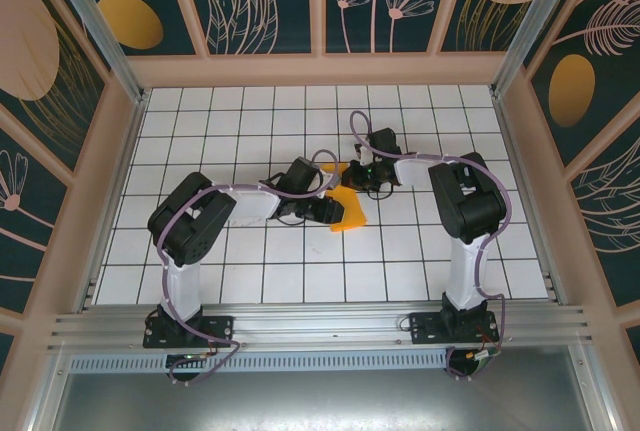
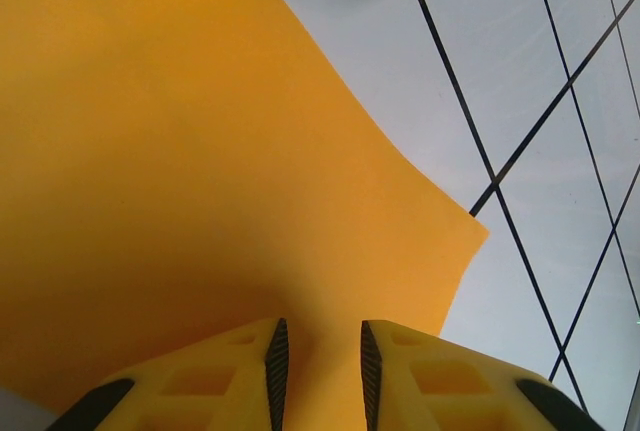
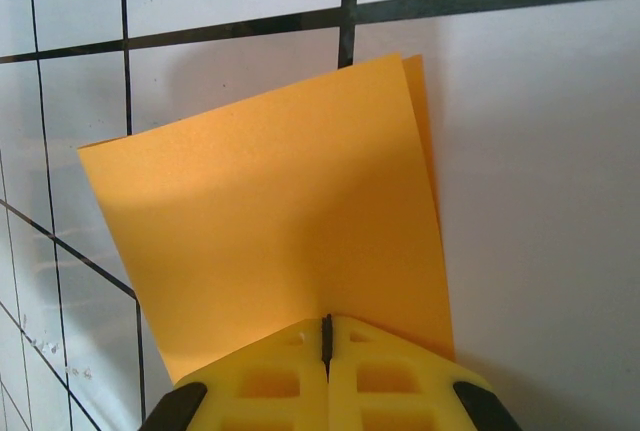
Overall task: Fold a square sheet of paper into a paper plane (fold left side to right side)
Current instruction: First fold the square sheet of paper in half at the center of the table.
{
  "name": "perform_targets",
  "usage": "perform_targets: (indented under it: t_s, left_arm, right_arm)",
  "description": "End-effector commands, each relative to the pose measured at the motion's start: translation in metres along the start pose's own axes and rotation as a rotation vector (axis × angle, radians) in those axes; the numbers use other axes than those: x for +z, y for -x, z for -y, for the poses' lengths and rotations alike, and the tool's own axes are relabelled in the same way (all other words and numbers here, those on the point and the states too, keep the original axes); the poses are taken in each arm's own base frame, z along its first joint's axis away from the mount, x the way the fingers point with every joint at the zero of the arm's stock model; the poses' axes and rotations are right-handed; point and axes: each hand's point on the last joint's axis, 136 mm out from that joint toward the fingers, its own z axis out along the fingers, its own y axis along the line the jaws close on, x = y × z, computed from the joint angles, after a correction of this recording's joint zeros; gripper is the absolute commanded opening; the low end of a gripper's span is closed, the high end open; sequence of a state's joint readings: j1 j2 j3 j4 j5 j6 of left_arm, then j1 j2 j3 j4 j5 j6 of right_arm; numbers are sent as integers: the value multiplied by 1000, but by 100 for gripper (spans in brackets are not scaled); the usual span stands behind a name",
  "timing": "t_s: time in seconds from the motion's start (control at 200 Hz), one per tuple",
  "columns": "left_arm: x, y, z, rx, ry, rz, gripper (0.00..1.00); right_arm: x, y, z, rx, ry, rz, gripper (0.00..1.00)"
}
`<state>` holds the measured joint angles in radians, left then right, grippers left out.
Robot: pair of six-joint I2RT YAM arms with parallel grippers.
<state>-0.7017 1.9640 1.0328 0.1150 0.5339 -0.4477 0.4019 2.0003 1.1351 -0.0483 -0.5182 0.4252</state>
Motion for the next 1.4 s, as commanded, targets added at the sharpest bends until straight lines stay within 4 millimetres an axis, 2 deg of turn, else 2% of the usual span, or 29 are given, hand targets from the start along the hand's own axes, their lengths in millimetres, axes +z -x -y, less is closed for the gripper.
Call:
perform_targets:
  t_s: [0.0, 0.265, 0.325, 0.35, 0.46, 0.721, 1.001, 1.121, 1.211, 1.291, 1.396]
  left_arm:
    - [7, -25, -9, 1, 39, -85, 27]
    - [-2, -53, -13, 20, 88, -151, 27]
    - [-4, -53, -9, 30, 84, -151, 27]
    - [-4, -65, -13, 23, 90, -174, 27]
    - [-9, -72, -8, 28, 77, -182, 27]
    - [-18, -81, 11, 52, 5, -184, 27]
    - [-21, -85, 14, 68, -5, -194, 27]
    - [-36, -70, 32, 99, -45, -139, 28]
    - [-58, -41, 44, 92, -86, -41, 28]
    - [-73, -14, 37, 32, -105, 40, 29]
    - [-74, 13, 20, -18, -74, 85, 29]
  right_arm:
    - [13, -32, 36, 65, -135, -101, 3]
    - [13, -32, 38, 67, -140, -102, 3]
    - [13, -32, 38, 67, -141, -104, 3]
    - [13, -32, 38, 67, -140, -103, 3]
    - [13, -33, 38, 68, -144, -106, 3]
    - [13, -33, 39, 69, -145, -106, 3]
    - [13, -34, 38, 70, -145, -107, 3]
    - [12, -33, 38, 69, -144, -107, 3]
    - [13, -33, 36, 66, -141, -107, 3]
    - [13, -33, 36, 66, -140, -106, 3]
    - [13, -33, 34, 61, -137, -104, 3]
